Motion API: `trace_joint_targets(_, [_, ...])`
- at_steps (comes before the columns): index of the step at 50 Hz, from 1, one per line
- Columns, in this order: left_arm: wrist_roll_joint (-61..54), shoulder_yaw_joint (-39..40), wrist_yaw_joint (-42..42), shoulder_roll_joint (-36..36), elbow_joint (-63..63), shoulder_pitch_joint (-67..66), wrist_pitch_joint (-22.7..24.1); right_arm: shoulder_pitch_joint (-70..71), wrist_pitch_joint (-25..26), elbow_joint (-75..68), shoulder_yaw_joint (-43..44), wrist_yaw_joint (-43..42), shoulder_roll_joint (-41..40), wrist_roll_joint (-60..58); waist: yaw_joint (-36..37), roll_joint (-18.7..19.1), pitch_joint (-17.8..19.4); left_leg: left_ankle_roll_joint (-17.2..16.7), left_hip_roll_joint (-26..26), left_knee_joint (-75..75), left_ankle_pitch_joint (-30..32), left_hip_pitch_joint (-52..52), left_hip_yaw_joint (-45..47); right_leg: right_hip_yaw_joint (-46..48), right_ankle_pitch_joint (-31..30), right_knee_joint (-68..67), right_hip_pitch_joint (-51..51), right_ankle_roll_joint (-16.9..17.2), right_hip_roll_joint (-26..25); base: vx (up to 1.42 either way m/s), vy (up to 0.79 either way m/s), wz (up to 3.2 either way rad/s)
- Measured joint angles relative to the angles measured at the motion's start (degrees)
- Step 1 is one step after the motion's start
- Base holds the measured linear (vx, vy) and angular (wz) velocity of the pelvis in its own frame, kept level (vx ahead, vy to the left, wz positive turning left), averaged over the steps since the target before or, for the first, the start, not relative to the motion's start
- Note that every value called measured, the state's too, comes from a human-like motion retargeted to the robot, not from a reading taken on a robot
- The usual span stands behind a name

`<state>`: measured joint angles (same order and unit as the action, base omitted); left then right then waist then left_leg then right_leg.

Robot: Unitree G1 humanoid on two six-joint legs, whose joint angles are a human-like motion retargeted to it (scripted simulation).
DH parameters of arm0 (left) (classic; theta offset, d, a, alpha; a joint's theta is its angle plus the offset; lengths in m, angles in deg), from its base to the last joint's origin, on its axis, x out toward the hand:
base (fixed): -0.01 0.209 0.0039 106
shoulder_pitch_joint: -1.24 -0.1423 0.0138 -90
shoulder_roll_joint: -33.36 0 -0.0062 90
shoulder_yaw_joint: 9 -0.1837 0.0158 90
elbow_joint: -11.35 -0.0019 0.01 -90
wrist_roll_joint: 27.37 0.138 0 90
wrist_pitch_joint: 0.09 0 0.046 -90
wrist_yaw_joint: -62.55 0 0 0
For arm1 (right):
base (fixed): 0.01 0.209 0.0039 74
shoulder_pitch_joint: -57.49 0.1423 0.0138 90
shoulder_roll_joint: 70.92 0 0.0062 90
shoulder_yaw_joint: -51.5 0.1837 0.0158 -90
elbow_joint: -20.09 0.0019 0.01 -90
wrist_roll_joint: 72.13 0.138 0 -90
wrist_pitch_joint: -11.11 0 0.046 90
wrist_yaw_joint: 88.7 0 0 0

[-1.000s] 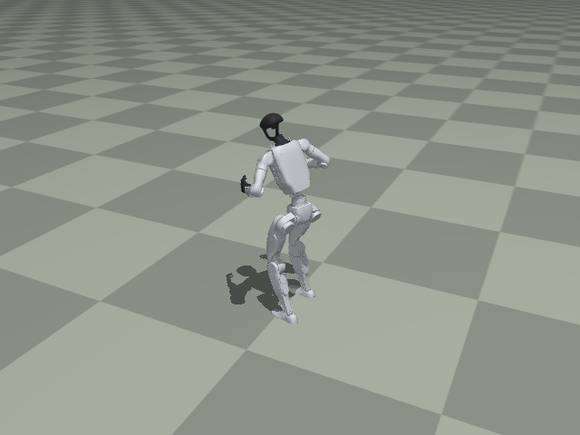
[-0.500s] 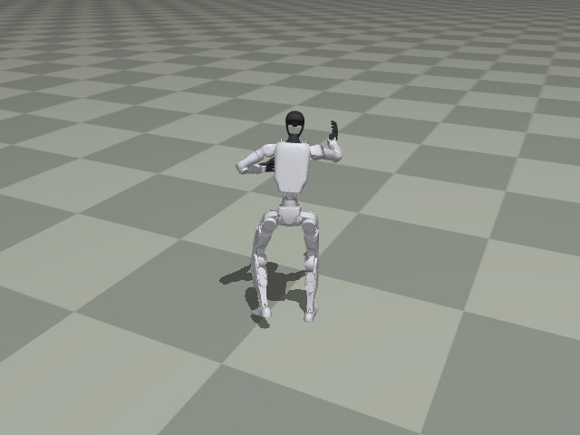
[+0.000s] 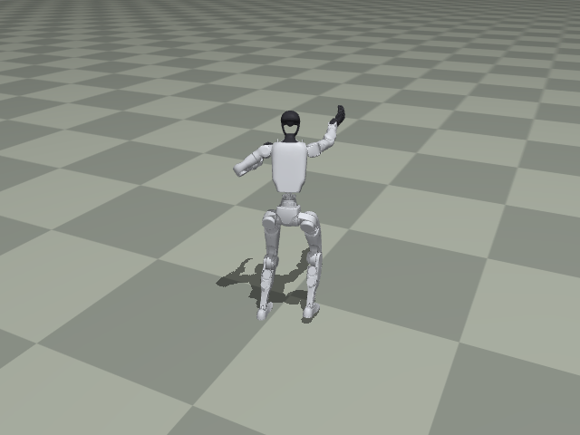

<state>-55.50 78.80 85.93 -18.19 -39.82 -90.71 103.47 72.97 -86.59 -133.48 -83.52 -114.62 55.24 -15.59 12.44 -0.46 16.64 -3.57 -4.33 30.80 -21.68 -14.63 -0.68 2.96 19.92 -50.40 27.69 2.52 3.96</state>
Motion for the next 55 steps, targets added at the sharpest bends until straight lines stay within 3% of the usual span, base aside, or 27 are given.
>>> trace_joint_targets(4, [-0.6,-4.4,-1.8,-2.1,-0.8,3.2,1.2,-2.9,0.0,-0.1,-0.2,-0.8,-5.3,-2.1,-2.8,2.3,-4.0,-2.6,-1.1,-7.8,6.2,6.5,0.4,3.2,-6.2,28.7,-4.2,3.2,1.3,0.75,-0.14,0.1])
trace_joint_targets(7, [-4.3,-6.6,-4.1,-4.0,-1.0,2.1,0.6,-5.1,1.3,-0.3,0.2,-1.4,-7.1,-3.3,-2.4,2.4,-5.2,-0.9,-0.2,-2.1,9.5,7.9,-0.3,0.8,-11.9,39.0,-8.8,4.6,1.5,0.8,-0.24,0.0])
trace_joint_targets(10, [-7.9,-6.3,-6.1,-5.3,-1.0,-1.6,-0.4,-5.4,2.4,-0.8,-0.5,-1.9,-6.4,-3.6,-0.3,3.1,-4.5,2.5,-0.2,16.2,10.9,2.7,-1.4,-0.8,-10.9,35.4,-11.7,2.0,0.5,0.76,-0.25,-0.1])
trace_joint_targets(12, [-9.1,-4.0,-6.5,-6.3,-0.7,-6.4,-0.6,-3.6,2.4,-1.9,-1.9,-2.3,-5.3,-3.3,1.9,3.9,-2.9,3.7,-0.7,28.8,8.6,-2.2,-2.1,-0.9,-3.7,26.5,-11.4,0.7,-0.5,0.72,-0.21,-0.29])
trace_joint_targets(15, [-9.8,0.3,-6.5,-9.9,-0.2,-16.0,-0.6,-0.3,1.8,-5.3,-3.8,-3.5,-4.4,-1.9,5.7,3.6,-0.4,4.1,0.3,39.4,4.0,-8.5,-2.5,-1.7,4.3,15.8,-11.3,1.2,-1.0,0.73,-0.17,-0.48])
trace_joint_targets(19, [-10.5,5.0,-8.5,-17.0,-0.5,-25.6,-0.4,0.7,0.4,-10.8,-1.5,-4.6,-3.8,0.5,12.4,0.1,-0.8,2.8,1.4,31.2,3.3,-13.9,-0.3,-3.7,4.9,18.3,-15.5,3.6,-1.0,0.79,-0.12,-0.62])
trace_joint_targets(23, [-9.1,7.5,-11.6,-20.9,-1.5,-28.9,0.8,-5.7,-1.7,-11.2,3.5,-3.2,-2.3,0.0,17.8,-4.6,-4.6,0.5,1.1,4.0,6.0,-11.9,3.1,-5.5,-3.1,29.5,-22.7,6.0,-0.7,0.89,-0.01,-0.41])
trace_joint_targets(25, [-7.5,8.9,-12.8,-21.6,-2.1,-29.7,1.6,-9.0,-2.6,-10.1,4.9,-1.7,-2.0,-1.2,18.5,-5.1,-5.9,-1.1,0.8,-10.4,9.0,-7.6,2.9,-6.7,-7.5,31.8,-26.4,6.3,-1.4,0.92,0.1,-0.18])
trace_joint_targets(27, [-5.2,10.2,-13.8,-21.1,-3.2,-29.8,1.8,-10.3,-2.8,-8.9,4.7,0.3,-2.5,-2.3,17.3,-3.4,-6.6,-2.0,-0.2,-17.0,12.9,-3.7,0.5,-7.5,-10.1,26.4,-27.3,5.2,-3.5,0.86,0.13,-0.08])
trace_joint_targets(29, [-2.6,10.8,-14.6,-18.7,-5.2,-28.0,0.7,-9.5,-2.1,-7.7,3.7,2.4,-3.2,-2.5,15.5,-2.3,-6.0,-0.8,-0.5,-15.4,14.0,-1.9,-1.8,-7.6,-10.0,12.6,-23.1,3.8,-5.0,0.75,0.09,-0.01])
trace_joint_targets(32, [0.1,8.9,-14.3,-12.2,-9.1,-20.2,-2.1,-5.5,-0.7,-5.8,1.8,3.7,-4.0,-0.5,12.0,-3.2,-2.4,2.4,1.0,-5.0,7.4,-2.3,-2.5,-6.7,-5.3,-8.9,-13.0,2.7,-3.5,0.67,0.02,0.16])
trace_joint_targets(35, [0.8,2.6,-13.8,-6.4,-10.9,-8.9,-3.5,-1.5,-0.1,-4.0,0.1,4.5,-5.3,1.3,8.6,-3.1,0.5,2.5,1.4,0.3,1.1,-0.7,-2.1,-6.0,-0.6,-15.8,-5.1,0.6,-1.2,0.67,-0.01,0.16])
trace_joint_targets(37, [0.4,-2.4,-14.0,-4.9,-10.5,-1.5,-3.4,0.0,-0.2,-3.4,-1.1,4.9,-7.5,1.6,6.4,-2.2,0.4,1.5,1.0,-1.8,1.0,1.9,-1.7,-6.3,-0.1,-10.5,-1.7,-0.4,-0.5,0.68,-0.01,0.01])
trace_joint_targets(40, [-2.5,-8.8,-14.3,-5.5,-9.6,7.2,-2.6,0.7,-0.8,-3.5,-2.3,3.7,-12.3,2.0,2.8,0.2,-2.0,-0.5,-0.2,-7.3,3.6,6.1,-0.8,-6.0,-3.5,7.7,-0.4,0.0,0.2,0.74,-0.02,-0.01])
trace_joint_targets(45, [-8.1,-12.8,-13.1,-7.1,-7.3,9.6,-2.4,0.7,-0.6,-5.9,-2.9,-0.9,-20.0,3.5,-1.9,2.4,-3.7,-0.8,0.5,-4.1,7.0,11.4,-2.9,-10.9,-11.4,36.8,-7.8,2.9,0.4,0.85,-0.13,0.02])
trace_joint_targets(48, [-9.8,-12.0,-12.7,-6.8,-6.8,4.9,-3.2,1.1,0.6,-7.2,-4.0,-2.3,-21.1,2.6,-0.4,2.9,-3.1,1.3,2.1,13.0,8.6,8.0,-5.3,-15.5,-12.8,35.1,-11.0,0.5,-1.3,0.85,-0.18,-0.36])
trace_joint_targets(51, [-10.3,-8.3,-12.6,-7.3,-6.8,-4.5,-3.9,1.9,0.3,-8.3,-5.1,-2.7,-20.3,2.5,2.7,3.5,-2.4,3.3,1.8,29.2,5.7,2.3,-4.6,-16.2,-3.7,23.7,-11.3,-1.5,-3.2,0.84,-0.12,-0.49])
trace_joint_targets(55, [-10.8,-1.7,-14.4,-12.5,-7.6,-20.0,-3.8,1.6,-1.6,-10.3,-4.1,-3.0,-18.0,3.2,6.8,1.6,-2.6,6.5,-0.1,32.6,0.1,-4.9,-0.1,-16.3,2.8,18.5,-14.2,0.3,-2.4,0.85,-0.04,-0.18])
